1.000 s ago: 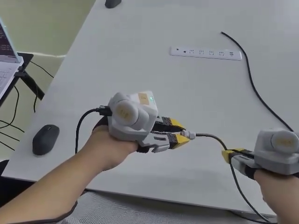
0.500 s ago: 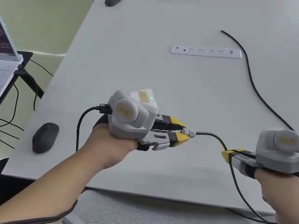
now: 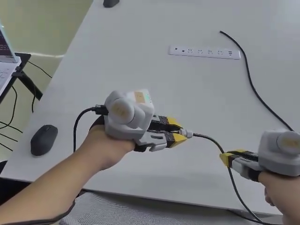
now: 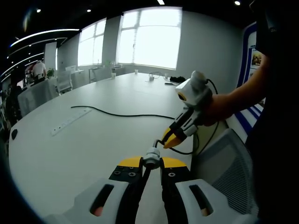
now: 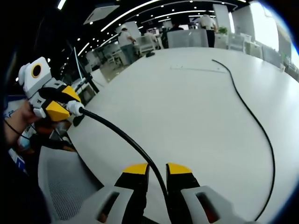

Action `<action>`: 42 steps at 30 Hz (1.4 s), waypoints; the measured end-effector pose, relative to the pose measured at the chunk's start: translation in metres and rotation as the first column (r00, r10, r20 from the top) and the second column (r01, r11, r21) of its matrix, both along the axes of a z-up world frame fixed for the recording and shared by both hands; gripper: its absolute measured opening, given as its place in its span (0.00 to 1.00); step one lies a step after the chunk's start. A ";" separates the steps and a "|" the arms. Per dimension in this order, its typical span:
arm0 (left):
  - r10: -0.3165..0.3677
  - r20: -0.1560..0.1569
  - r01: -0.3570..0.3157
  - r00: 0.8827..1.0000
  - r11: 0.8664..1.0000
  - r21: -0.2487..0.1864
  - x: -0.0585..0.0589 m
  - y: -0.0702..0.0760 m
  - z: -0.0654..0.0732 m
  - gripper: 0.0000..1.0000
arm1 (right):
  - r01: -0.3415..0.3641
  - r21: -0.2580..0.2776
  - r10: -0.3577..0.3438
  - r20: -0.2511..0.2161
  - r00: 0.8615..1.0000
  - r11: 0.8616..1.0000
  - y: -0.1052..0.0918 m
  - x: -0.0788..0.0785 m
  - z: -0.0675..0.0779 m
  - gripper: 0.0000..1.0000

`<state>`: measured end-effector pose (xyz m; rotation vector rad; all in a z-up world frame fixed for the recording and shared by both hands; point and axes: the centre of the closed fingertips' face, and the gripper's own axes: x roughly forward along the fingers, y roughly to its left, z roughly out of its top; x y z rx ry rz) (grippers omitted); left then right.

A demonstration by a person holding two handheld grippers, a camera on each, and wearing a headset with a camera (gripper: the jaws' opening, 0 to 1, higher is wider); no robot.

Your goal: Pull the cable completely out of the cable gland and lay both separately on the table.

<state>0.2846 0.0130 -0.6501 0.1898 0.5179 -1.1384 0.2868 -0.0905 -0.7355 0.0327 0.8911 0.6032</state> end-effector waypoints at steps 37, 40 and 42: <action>-0.011 -0.015 0.012 1.000 1.000 0.014 -0.006 -0.005 -0.003 0.15 | -0.536 -0.440 0.686 0.339 0.644 0.721 0.093 -0.003 0.057 0.02; -0.011 -0.018 0.011 1.000 1.000 0.015 -0.007 -0.005 -0.004 0.15 | -0.535 -0.433 0.681 0.345 0.646 0.726 0.092 -0.004 0.057 0.01; -0.007 -0.017 0.007 1.000 1.000 0.011 -0.007 -0.006 -0.004 0.15 | -0.522 -0.399 0.652 0.353 0.671 0.754 0.091 -0.003 0.057 0.01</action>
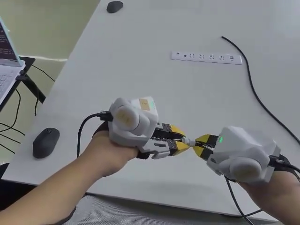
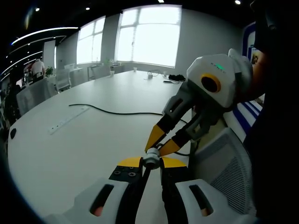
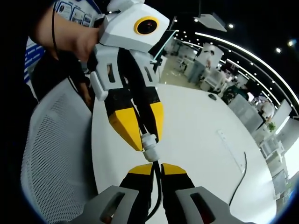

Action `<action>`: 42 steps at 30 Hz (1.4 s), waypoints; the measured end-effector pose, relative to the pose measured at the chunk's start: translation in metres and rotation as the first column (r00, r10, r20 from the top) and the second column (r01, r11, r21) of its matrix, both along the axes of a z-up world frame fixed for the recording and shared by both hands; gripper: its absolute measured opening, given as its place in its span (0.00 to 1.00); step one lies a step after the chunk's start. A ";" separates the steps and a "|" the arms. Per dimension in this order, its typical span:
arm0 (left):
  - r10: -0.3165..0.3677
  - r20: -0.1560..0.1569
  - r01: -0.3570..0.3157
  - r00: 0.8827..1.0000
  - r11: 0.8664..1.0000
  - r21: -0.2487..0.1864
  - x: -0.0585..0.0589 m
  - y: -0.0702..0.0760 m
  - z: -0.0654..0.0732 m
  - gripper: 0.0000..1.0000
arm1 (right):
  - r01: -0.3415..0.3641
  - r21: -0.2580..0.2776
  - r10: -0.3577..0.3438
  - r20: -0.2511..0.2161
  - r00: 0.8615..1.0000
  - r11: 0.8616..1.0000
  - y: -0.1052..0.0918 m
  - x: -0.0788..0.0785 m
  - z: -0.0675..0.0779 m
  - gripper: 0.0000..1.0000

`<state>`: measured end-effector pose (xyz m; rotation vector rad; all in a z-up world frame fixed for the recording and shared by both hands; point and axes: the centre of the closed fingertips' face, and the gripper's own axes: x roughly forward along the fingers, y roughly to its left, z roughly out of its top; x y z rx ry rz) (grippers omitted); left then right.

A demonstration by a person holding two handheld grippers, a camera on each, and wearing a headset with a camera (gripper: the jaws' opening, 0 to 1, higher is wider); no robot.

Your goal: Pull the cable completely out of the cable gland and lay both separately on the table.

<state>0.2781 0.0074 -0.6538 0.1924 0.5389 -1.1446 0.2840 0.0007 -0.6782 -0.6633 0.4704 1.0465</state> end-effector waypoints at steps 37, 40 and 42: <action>0.026 0.007 -0.026 1.000 0.999 -0.022 0.007 -0.002 0.007 0.15 | 0.443 0.128 -0.360 -0.405 0.840 0.887 -0.058 0.016 -0.044 0.01; 0.025 0.006 -0.025 1.000 0.999 -0.020 0.006 -0.003 0.007 0.15 | 0.442 0.125 -0.359 -0.412 0.837 0.888 -0.056 0.015 -0.044 0.01; 0.028 0.000 -0.028 1.000 0.999 -0.022 0.007 -0.003 0.007 0.15 | 0.432 0.127 -0.351 -0.405 0.844 0.893 -0.056 0.015 -0.044 0.01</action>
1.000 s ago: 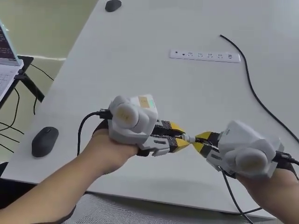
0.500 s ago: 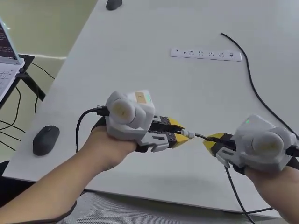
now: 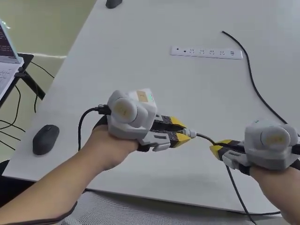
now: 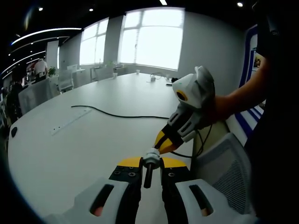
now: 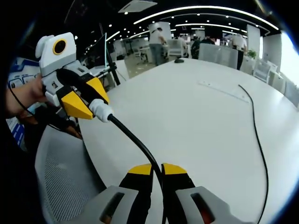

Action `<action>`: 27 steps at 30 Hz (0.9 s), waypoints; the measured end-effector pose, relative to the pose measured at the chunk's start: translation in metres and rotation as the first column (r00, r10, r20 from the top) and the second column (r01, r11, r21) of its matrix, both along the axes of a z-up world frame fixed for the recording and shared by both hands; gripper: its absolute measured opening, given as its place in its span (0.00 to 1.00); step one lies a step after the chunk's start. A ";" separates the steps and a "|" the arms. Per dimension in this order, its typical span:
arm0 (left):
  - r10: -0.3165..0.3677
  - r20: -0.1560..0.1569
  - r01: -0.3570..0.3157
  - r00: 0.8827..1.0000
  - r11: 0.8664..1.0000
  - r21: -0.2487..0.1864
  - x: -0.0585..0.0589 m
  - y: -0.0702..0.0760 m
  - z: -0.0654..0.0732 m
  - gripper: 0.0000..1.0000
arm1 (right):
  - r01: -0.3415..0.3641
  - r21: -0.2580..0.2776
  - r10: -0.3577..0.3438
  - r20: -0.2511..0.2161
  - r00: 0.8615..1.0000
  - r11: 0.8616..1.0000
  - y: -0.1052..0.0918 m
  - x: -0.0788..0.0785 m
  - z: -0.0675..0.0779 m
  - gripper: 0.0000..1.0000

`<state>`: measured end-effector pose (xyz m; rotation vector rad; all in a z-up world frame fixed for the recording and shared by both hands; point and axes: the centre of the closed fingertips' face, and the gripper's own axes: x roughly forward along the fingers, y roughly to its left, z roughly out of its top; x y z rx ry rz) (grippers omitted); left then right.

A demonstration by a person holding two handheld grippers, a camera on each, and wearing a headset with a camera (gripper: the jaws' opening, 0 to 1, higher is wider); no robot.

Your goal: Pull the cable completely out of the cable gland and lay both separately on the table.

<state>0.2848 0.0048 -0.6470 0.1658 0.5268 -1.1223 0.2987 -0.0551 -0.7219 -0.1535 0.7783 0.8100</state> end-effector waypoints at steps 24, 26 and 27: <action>0.006 -0.020 -0.007 1.000 1.000 -0.005 -0.001 0.003 0.002 0.15 | -0.149 -0.029 0.152 0.228 0.962 0.988 0.018 0.004 0.061 0.23; 0.003 -0.017 -0.003 1.000 1.000 -0.001 -0.002 0.003 0.001 0.15 | -0.235 -0.081 0.249 0.281 0.927 0.969 0.028 0.000 0.066 0.23; 0.003 -0.020 -0.003 1.000 1.000 -0.001 -0.002 0.003 0.001 0.15 | -0.257 -0.114 0.280 0.293 0.914 0.960 0.030 -0.001 0.066 0.23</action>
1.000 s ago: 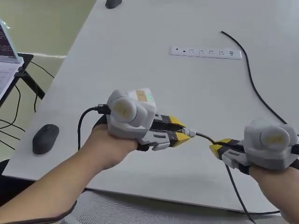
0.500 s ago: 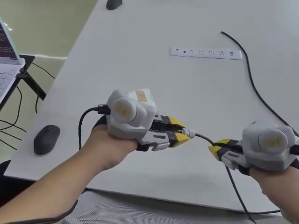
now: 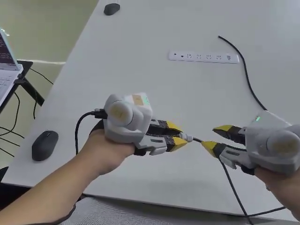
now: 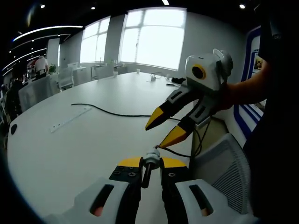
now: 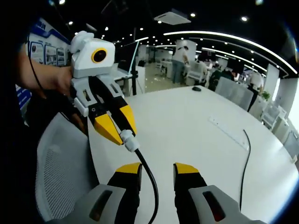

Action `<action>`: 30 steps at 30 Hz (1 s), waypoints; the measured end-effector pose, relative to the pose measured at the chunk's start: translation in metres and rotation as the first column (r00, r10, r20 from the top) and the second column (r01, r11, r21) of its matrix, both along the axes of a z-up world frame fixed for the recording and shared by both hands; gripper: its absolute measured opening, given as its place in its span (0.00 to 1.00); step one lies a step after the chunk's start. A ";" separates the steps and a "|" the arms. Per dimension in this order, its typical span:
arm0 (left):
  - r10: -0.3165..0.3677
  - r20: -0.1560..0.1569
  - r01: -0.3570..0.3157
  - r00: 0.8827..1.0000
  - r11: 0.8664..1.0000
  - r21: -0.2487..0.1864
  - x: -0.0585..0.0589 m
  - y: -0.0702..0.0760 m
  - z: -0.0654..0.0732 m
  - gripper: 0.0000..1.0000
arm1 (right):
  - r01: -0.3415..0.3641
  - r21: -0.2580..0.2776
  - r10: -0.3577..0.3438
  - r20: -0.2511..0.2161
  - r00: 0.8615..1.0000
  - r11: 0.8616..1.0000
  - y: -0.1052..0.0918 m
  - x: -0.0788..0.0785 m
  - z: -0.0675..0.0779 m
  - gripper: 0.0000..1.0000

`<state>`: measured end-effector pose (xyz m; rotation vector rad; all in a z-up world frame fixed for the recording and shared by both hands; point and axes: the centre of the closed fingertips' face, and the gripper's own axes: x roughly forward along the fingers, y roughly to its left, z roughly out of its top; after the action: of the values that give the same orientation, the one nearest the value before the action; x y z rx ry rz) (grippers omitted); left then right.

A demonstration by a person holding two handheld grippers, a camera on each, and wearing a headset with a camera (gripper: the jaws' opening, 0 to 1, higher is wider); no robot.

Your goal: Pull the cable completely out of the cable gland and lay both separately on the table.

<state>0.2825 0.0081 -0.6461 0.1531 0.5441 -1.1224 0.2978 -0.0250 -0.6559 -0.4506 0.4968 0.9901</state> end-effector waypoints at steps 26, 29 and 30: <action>-0.017 0.005 0.017 1.000 1.000 0.000 -0.009 -0.002 -0.001 0.15 | -0.167 -0.162 0.184 0.095 0.978 0.973 0.025 -0.018 -0.016 0.00; -0.023 0.007 0.023 1.000 1.000 0.000 -0.010 -0.003 -0.001 0.15 | -0.160 -0.160 0.177 0.092 0.980 0.974 0.024 -0.020 -0.017 0.00; -0.025 0.009 0.025 1.000 1.000 0.000 -0.010 -0.004 -0.001 0.15 | -0.152 -0.165 0.168 0.086 0.982 0.975 0.023 -0.020 -0.019 0.00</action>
<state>0.2728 0.0045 -0.6470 0.1653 0.5361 -1.1451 0.2774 -0.0021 -0.6750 -0.6873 0.4561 1.0819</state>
